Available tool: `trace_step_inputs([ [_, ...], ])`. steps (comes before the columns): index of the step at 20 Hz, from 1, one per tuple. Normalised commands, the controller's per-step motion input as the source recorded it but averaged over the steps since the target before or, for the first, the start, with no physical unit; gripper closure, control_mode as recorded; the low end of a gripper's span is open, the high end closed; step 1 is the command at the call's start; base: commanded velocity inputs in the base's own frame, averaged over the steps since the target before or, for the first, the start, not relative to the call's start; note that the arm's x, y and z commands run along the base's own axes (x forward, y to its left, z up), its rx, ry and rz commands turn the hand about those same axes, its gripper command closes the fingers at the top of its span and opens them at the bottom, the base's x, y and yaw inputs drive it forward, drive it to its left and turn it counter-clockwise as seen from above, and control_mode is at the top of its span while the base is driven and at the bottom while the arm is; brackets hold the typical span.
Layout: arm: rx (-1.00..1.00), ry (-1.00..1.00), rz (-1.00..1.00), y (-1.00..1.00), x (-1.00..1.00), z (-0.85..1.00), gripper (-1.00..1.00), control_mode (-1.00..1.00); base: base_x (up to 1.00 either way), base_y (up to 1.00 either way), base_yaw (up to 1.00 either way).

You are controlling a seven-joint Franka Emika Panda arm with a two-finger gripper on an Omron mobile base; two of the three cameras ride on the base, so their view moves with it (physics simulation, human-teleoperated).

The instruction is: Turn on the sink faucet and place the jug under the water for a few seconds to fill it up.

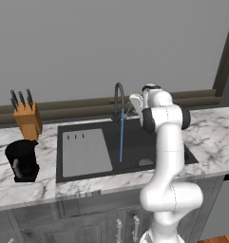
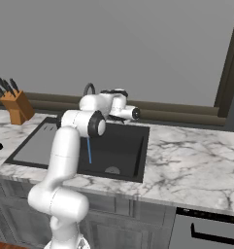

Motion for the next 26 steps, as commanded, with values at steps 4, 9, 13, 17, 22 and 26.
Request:
trace_step_inputs([
  [4, -0.06, -0.02, -0.03, -0.03, -0.90, 0.75, -1.00, -1.00, 0.00, 0.00, 0.00],
  [9, -0.11, -0.06, 0.00, -0.07, -0.98, 0.97, -1.00, -1.00, 0.00, 0.00, 0.00],
  [13, -0.12, -0.08, 0.00, 0.00, -1.00, 0.90, -1.00, -1.00, 0.00, 0.00, 0.00],
  [17, -0.12, -0.09, 0.00, 0.00, -1.00, 0.72, -1.00, -1.00, 0.00, 0.00, 0.00],
  [22, -0.16, -0.11, 0.04, 0.04, -1.00, 0.70, -1.00, -1.00, 0.00, 0.00, 0.00],
  [26, -0.19, -0.15, 0.07, 0.10, -1.00, 0.64, -1.00, -1.00, 0.00, 0.00, 0.00],
])
